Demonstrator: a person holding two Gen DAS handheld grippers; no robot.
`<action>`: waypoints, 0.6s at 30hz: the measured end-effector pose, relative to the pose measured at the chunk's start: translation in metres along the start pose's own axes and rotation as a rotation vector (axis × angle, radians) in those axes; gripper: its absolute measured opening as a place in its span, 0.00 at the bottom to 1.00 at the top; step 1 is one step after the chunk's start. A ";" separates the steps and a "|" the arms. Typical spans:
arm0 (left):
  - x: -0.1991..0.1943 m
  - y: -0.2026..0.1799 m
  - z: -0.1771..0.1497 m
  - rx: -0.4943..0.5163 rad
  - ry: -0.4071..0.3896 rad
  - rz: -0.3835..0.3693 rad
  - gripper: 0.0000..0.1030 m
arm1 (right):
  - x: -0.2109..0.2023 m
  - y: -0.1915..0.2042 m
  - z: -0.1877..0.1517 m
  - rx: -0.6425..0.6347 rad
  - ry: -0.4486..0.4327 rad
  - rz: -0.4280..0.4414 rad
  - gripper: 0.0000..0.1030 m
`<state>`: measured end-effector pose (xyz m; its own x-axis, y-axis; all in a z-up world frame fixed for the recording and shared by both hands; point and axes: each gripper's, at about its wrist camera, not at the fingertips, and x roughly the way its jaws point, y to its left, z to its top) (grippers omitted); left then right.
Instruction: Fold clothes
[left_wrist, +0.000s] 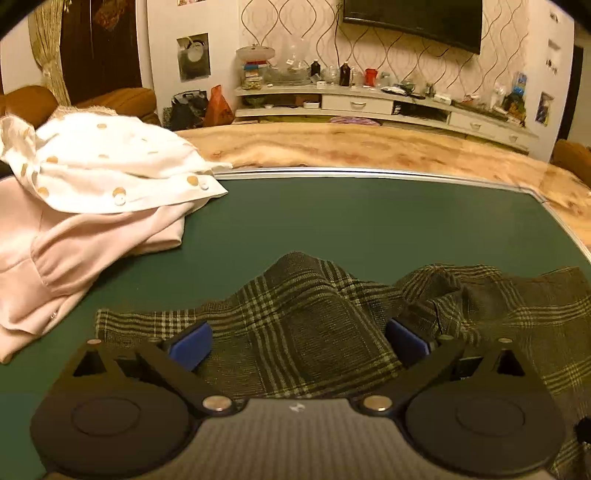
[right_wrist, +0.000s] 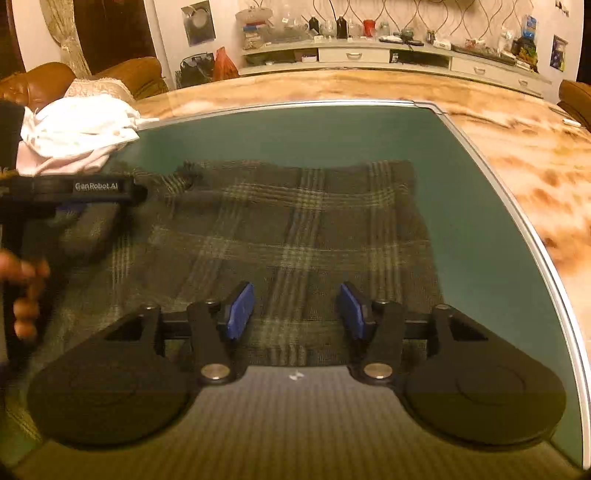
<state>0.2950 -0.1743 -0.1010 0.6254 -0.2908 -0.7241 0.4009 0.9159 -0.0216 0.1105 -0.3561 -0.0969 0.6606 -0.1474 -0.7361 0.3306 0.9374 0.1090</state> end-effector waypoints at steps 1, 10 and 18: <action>-0.002 0.003 -0.001 -0.011 0.002 -0.014 1.00 | -0.002 -0.002 -0.002 -0.002 -0.001 0.001 0.58; -0.068 0.028 -0.021 -0.058 0.010 -0.108 1.00 | -0.028 -0.008 -0.004 0.012 0.024 -0.032 0.58; -0.120 0.040 -0.087 -0.021 0.079 -0.120 0.99 | -0.071 -0.026 -0.030 0.081 -0.020 -0.020 0.84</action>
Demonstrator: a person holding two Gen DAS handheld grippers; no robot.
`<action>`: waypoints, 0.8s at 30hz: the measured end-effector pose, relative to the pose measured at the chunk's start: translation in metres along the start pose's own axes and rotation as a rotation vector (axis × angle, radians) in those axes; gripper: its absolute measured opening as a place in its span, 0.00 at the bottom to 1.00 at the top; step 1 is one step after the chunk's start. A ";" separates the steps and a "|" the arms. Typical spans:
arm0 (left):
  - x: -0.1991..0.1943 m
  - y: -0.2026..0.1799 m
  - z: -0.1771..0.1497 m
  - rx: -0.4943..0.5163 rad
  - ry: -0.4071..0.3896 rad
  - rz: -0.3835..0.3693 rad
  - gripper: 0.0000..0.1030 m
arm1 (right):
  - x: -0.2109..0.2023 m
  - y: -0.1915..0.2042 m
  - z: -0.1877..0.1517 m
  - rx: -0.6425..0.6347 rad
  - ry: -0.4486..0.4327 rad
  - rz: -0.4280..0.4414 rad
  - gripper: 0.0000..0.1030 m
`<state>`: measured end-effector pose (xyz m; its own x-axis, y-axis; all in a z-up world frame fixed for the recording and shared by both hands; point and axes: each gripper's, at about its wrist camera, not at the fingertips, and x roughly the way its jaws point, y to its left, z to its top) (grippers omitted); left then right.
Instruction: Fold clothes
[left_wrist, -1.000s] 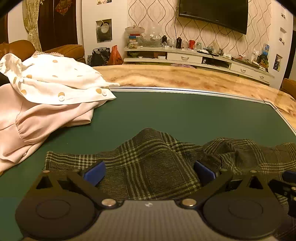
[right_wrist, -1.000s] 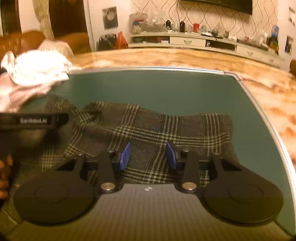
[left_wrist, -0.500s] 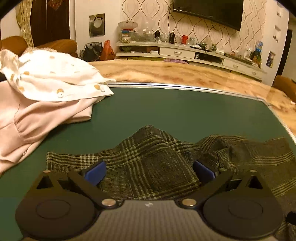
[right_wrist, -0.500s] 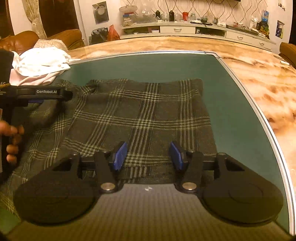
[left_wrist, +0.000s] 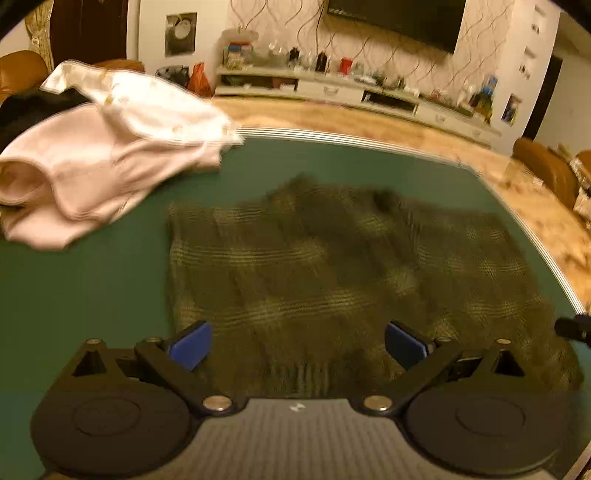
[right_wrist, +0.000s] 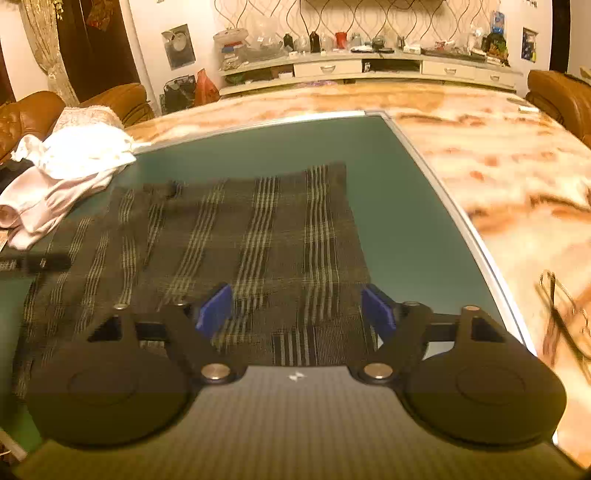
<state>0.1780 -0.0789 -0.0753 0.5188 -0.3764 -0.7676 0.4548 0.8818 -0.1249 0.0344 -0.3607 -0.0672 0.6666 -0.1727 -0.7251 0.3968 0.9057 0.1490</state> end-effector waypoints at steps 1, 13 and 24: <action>0.000 0.002 -0.007 -0.002 0.010 0.004 0.99 | 0.000 -0.001 -0.005 -0.003 0.012 0.000 0.84; -0.013 0.013 -0.032 -0.006 0.040 0.118 0.99 | 0.009 0.003 -0.028 -0.098 0.076 -0.066 0.88; -0.046 -0.005 -0.037 -0.002 0.037 0.129 0.99 | -0.003 0.013 -0.028 -0.056 0.092 -0.093 0.88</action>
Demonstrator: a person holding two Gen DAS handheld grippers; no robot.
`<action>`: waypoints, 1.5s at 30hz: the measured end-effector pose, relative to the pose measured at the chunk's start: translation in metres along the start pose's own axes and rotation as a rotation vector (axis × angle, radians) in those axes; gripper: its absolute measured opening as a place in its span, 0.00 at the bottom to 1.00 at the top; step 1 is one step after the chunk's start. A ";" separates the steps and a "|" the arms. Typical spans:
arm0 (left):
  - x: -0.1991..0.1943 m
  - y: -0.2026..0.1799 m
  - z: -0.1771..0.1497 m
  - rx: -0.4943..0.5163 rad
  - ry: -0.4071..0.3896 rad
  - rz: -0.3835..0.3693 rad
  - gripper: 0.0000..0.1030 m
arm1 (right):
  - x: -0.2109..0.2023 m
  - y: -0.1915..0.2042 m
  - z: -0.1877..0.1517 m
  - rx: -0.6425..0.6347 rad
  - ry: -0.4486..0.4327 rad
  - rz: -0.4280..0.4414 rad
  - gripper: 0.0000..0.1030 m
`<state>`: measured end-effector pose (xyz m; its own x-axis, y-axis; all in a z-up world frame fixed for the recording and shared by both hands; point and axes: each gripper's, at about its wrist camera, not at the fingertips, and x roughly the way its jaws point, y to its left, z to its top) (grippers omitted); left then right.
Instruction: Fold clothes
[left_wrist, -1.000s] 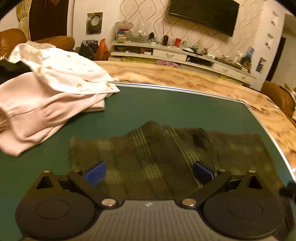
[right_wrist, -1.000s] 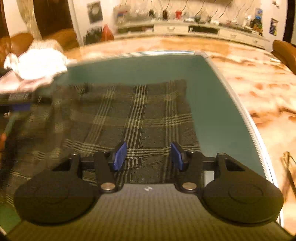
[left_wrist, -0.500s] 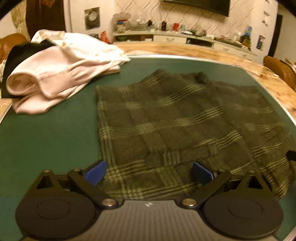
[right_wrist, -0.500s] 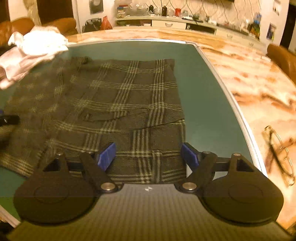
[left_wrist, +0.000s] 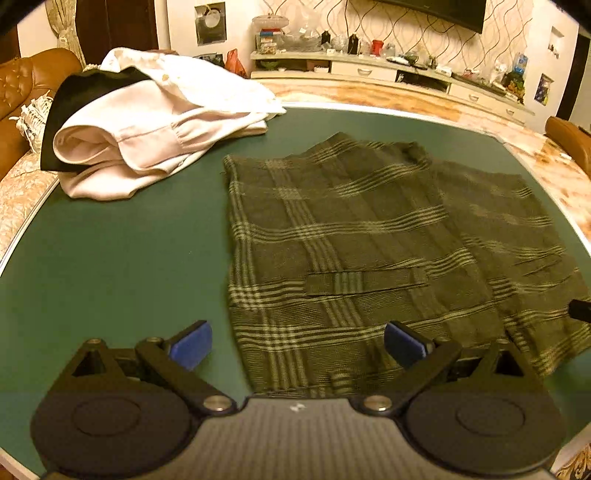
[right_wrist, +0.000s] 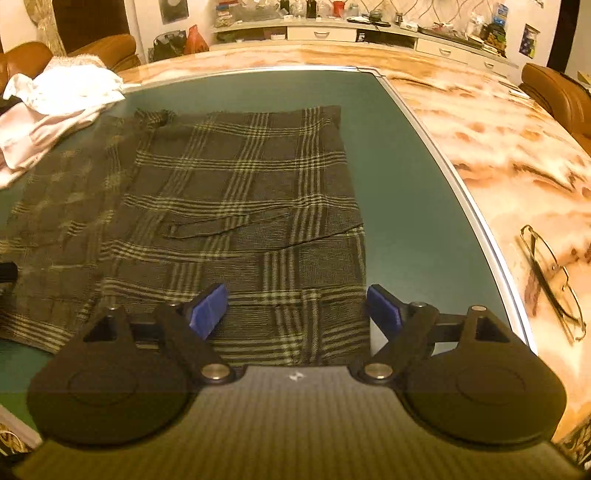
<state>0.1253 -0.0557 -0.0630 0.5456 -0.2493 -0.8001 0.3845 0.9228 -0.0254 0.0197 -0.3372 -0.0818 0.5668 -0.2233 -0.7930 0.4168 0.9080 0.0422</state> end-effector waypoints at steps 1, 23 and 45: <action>-0.003 -0.002 0.000 0.001 -0.004 -0.004 0.99 | -0.003 0.001 0.000 0.006 -0.006 0.002 0.88; 0.019 0.044 -0.002 -0.264 0.058 -0.118 0.99 | -0.014 0.024 -0.009 -0.023 -0.008 0.029 0.88; 0.030 0.043 0.017 -0.182 0.009 -0.077 0.38 | -0.003 -0.029 -0.012 0.113 -0.006 0.028 0.88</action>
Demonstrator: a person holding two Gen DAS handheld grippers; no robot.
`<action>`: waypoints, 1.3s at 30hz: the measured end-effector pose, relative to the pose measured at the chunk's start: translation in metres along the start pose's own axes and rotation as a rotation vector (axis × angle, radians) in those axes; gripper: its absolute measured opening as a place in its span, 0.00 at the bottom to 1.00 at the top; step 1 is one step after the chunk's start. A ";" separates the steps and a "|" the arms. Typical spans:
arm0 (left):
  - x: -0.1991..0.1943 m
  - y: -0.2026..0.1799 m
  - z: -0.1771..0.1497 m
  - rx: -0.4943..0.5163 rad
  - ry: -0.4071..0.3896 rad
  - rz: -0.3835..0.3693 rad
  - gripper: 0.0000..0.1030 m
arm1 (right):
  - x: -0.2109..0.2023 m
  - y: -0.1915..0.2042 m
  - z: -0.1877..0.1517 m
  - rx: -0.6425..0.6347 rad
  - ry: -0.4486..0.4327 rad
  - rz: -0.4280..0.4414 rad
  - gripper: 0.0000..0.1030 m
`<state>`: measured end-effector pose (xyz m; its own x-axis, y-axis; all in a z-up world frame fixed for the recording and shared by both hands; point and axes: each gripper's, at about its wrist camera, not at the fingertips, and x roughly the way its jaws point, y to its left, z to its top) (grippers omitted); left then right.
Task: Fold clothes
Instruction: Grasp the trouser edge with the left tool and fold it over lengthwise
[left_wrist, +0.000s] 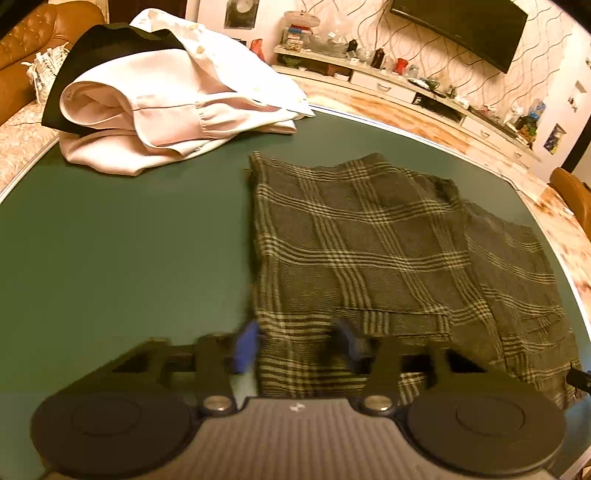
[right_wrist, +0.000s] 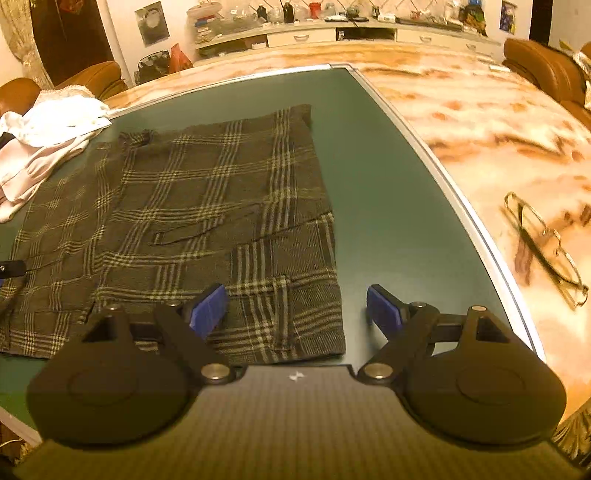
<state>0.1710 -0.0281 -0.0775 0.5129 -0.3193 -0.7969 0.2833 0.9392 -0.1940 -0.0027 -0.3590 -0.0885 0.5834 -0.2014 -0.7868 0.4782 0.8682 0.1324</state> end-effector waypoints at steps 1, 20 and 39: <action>0.000 0.003 0.002 -0.010 0.004 -0.006 0.32 | 0.001 -0.001 -0.001 0.001 0.006 0.002 0.88; -0.048 -0.018 0.043 0.001 -0.080 -0.153 0.09 | -0.002 0.000 -0.007 -0.015 0.002 0.042 0.88; -0.031 -0.184 0.060 0.223 -0.007 -0.454 0.07 | -0.044 -0.002 0.016 0.109 -0.125 0.525 0.88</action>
<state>0.1509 -0.1988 0.0174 0.3028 -0.6908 -0.6566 0.6449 0.6558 -0.3925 -0.0185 -0.3591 -0.0442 0.8323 0.1876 -0.5216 0.1637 0.8159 0.5546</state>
